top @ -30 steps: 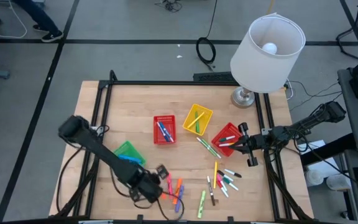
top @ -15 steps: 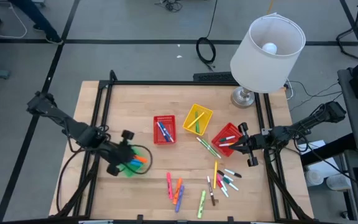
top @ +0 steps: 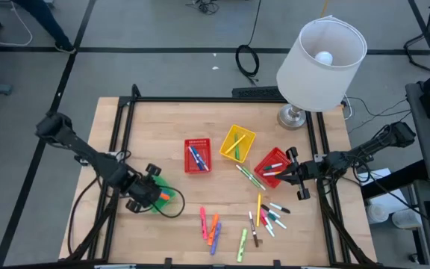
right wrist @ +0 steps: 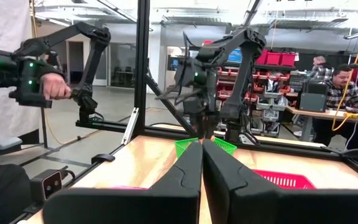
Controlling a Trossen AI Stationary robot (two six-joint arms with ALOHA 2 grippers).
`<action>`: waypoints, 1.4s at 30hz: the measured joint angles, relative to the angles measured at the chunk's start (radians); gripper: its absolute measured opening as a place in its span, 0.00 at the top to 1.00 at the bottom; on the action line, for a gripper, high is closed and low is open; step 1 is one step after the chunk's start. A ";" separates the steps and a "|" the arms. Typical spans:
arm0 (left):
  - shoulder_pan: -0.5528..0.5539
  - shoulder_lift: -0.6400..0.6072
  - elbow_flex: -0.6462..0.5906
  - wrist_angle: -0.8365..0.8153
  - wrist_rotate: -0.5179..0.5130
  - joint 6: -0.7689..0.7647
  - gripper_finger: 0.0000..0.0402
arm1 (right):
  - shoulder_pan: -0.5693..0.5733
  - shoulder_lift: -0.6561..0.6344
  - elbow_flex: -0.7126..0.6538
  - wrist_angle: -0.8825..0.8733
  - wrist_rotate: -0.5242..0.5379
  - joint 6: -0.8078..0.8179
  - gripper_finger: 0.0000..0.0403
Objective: Pick & Place Markers
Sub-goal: Put the left large orange highlighter pen into the green bin, then put the brown marker pen into the left red bin
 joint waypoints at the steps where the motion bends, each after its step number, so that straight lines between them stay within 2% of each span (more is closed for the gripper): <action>1: 0.000 0.011 -0.001 -0.001 0.003 0.000 0.86 | 0.000 0.000 0.000 0.000 0.000 0.002 1.00; 8: 0.012 0.045 -0.001 0.014 0.066 -0.070 0.85 | 0.000 0.000 0.000 0.000 0.001 0.004 1.00; 10: 0.016 0.044 -0.001 0.012 0.068 -0.118 0.78 | 0.000 0.000 0.000 0.000 0.001 0.008 1.00; 16: 0.018 0.043 0.032 -0.012 0.078 -0.168 0.47 | 0.000 0.000 0.000 0.000 -0.002 0.020 1.00; 19: 0.018 0.043 0.123 -0.066 0.038 -0.188 0.39 | 0.000 0.000 0.000 0.000 -0.002 0.021 1.00; 22: 0.018 0.039 0.250 -0.143 -0.015 -0.203 0.37 | 0.000 0.000 0.000 0.000 -0.002 0.020 1.00; 28: -0.006 -0.073 0.462 -0.233 -0.039 -0.175 0.44 | 0.000 0.000 0.000 -0.001 -0.002 0.020 1.00; 32: -0.028 -0.244 0.488 -0.212 -0.183 -0.159 0.53 | 0.000 0.000 0.000 -0.005 -0.002 0.020 1.00; 35: -0.040 -0.396 0.408 -0.141 -0.341 -0.181 0.62 | 0.000 0.000 0.000 -0.006 -0.002 0.016 1.00; 37: -0.041 -0.490 0.314 -0.019 -0.442 -0.225 0.68 | 0.000 0.000 0.000 -0.009 -0.002 0.015 1.00; 42: -0.047 -0.620 0.044 0.279 -0.507 -0.146 0.84 | 0.000 0.000 0.000 -0.033 0.000 0.015 1.00</action>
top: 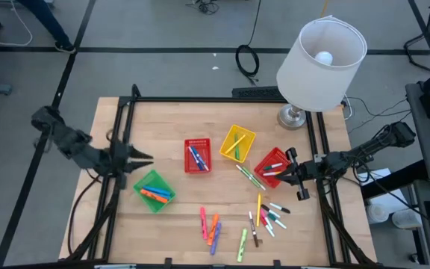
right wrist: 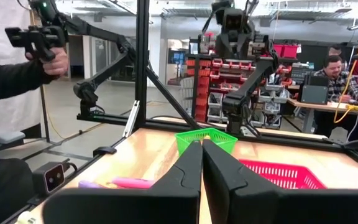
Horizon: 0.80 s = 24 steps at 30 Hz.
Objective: Pick & Place Markers
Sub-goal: Put the brown marker pen into the left red bin
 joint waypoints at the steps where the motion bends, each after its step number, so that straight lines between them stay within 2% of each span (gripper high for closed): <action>1: -0.002 -0.018 -0.048 0.037 -0.028 0.009 0.88 | 0.000 0.000 0.000 -0.003 0.000 0.002 1.00; 4: -0.001 -0.068 -0.187 0.153 -0.081 0.018 0.98 | 0.000 0.000 0.000 -0.005 0.003 0.004 1.00; 9: -0.008 -0.087 -0.371 0.480 -0.101 0.122 0.98 | 0.000 0.000 0.000 -0.007 0.049 -0.003 1.00; 13: -0.038 -0.088 -0.539 0.786 -0.241 0.283 0.99 | 0.000 0.002 0.000 -0.015 0.143 -0.020 1.00; 15: -0.035 -0.088 -0.611 0.910 -0.273 0.356 0.99 | 0.000 0.004 0.000 -0.031 0.186 -0.020 1.00; 18: -0.035 -0.117 -0.671 0.994 -0.265 0.408 0.99 | 0.000 0.006 0.000 -0.056 0.211 -0.021 1.00; 24: -0.036 -0.162 -0.701 0.950 -0.224 0.397 0.99 | -0.001 0.009 0.000 -0.102 0.270 -0.029 1.00</action>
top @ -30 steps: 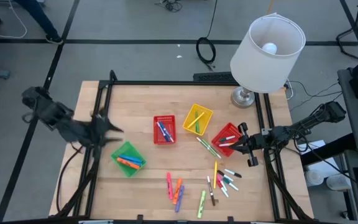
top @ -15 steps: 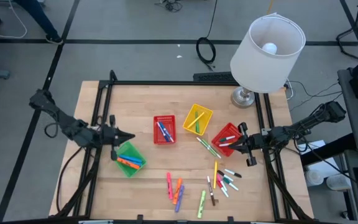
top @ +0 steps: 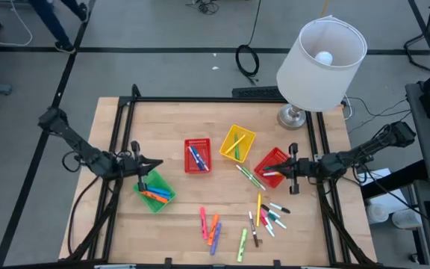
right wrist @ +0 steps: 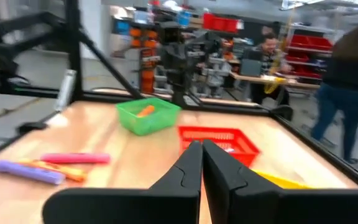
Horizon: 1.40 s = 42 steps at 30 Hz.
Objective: Pick & Place Markers
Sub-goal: Put the brown marker pen into the left red bin
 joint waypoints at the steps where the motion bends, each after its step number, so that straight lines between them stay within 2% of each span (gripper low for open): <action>1: 0.001 -0.005 -0.004 -0.022 -0.005 -0.004 0.99 | 0.000 0.002 0.000 -0.003 0.026 0.000 1.00; 5: 0.024 -0.017 -0.009 -0.155 -0.083 -0.062 0.99 | 0.000 0.015 0.000 0.009 0.097 0.007 1.00; 7: 0.037 -0.016 -0.010 -0.177 -0.079 -0.090 0.99 | -0.001 0.020 0.000 0.032 0.097 0.008 1.00; 12: 0.046 -0.015 -0.010 -0.141 -0.022 -0.101 0.99 | 0.000 0.047 0.000 0.060 0.096 0.064 1.00; 21: 0.046 -0.015 -0.010 -0.136 -0.024 -0.071 0.92 | 0.002 0.106 0.051 0.071 0.091 0.110 1.00; 26: 0.046 -0.015 -0.010 -0.112 -0.025 -0.082 0.91 | 0.003 0.218 0.122 0.012 0.071 0.166 1.00; 31: 0.046 -0.015 -0.010 -0.112 -0.025 -0.085 0.91 | -0.002 0.391 0.285 -0.153 0.120 0.267 1.00; 37: 0.046 -0.015 -0.010 -0.090 -0.025 -0.110 0.91 | 0.083 0.680 0.592 -0.436 0.086 0.416 1.00; 42: 0.046 -0.015 -0.010 -0.118 -0.024 -0.164 0.91 | 0.191 0.910 0.888 -0.778 0.011 0.652 1.00</action>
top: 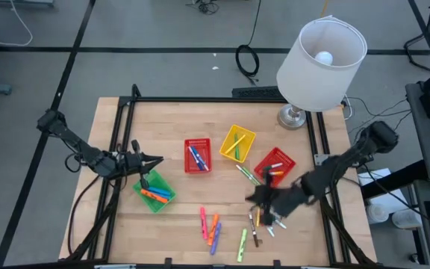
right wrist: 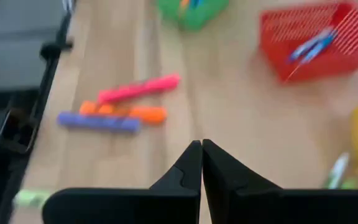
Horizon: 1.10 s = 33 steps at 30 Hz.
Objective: Pick & Place Markers
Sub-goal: Put the brown marker pen into the left red bin
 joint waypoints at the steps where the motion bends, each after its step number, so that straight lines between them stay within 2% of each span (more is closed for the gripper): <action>1: 0.000 0.000 0.000 -0.002 0.000 -0.007 0.91 | 0.023 0.044 0.058 -0.068 -0.001 0.051 1.00; 7: 0.000 0.000 0.000 -0.002 0.018 -0.046 0.91 | 0.121 0.260 0.397 -0.377 -0.077 0.339 1.00; 11: 0.000 0.000 0.000 0.000 0.026 -0.049 0.91 | 0.157 0.381 0.527 -0.475 -0.083 0.540 1.00; 15: -0.001 0.000 0.001 0.033 0.026 -0.057 0.91 | 0.185 0.482 0.626 -0.529 -0.082 0.630 1.00; 19: -0.001 0.000 0.001 0.039 0.029 -0.128 0.91 | 0.197 0.539 0.634 -0.629 -0.158 0.735 1.00; 21: -0.002 0.000 0.001 0.039 0.029 -0.157 0.91 | 0.199 0.559 0.624 -0.681 -0.161 0.792 1.00; 25: -0.003 0.000 0.001 0.033 0.074 -0.176 0.91 | 0.190 0.574 0.583 -0.684 -0.261 0.828 0.97; 28: -0.003 0.000 0.001 0.027 0.110 -0.172 0.91 | 0.178 0.571 0.568 -0.675 -0.286 0.855 0.88; 33: -0.003 0.000 0.001 0.024 0.110 -0.132 0.91 | 0.149 0.572 0.563 -0.668 -0.285 0.875 0.70</action>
